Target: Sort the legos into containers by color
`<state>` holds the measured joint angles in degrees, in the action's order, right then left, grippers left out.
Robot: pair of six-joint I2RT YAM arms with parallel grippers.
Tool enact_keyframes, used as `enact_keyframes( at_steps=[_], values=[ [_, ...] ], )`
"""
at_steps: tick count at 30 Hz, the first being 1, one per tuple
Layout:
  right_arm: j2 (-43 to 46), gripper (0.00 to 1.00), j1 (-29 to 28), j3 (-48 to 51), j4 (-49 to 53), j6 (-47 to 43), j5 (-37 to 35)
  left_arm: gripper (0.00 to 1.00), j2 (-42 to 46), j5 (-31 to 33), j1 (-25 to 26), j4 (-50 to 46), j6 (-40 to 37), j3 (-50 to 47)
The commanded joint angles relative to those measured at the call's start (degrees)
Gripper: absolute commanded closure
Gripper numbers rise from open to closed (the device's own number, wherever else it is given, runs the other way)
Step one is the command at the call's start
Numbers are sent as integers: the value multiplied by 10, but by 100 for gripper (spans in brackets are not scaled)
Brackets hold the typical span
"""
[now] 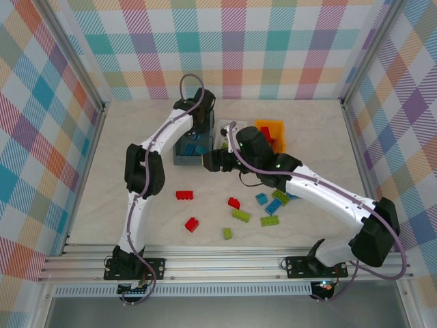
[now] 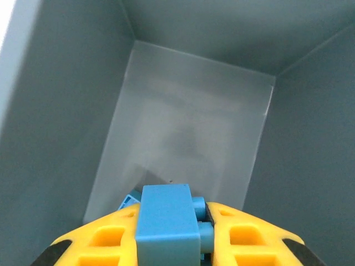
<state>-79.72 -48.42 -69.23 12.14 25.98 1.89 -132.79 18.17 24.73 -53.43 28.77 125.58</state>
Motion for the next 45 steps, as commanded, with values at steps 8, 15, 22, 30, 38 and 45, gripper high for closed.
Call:
enact_keyframes(
  at_steps=[8, 15, 22, 30, 38, 45],
  values=[
    [33, 29, -3, 1, 3, 8, -14, 64, -14, -26, -10, 21, -35, -2],
    [48, 29, -3, 9, 25, 11, -49, 54, 31, -17, -10, 18, -40, -10],
    [83, 31, 8, 31, 67, 17, -109, 61, 126, 2, -6, 36, -24, -55],
    [57, 38, 21, 61, 186, 31, -116, 65, 345, 16, 45, 85, 12, -235],
    [-66, 33, 16, 45, 291, -109, 10, 63, 617, -4, 213, 101, 97, -484],
    [-199, 30, 8, -35, 338, -176, -11, 64, 753, 9, 334, 132, 224, -664]
  ],
)
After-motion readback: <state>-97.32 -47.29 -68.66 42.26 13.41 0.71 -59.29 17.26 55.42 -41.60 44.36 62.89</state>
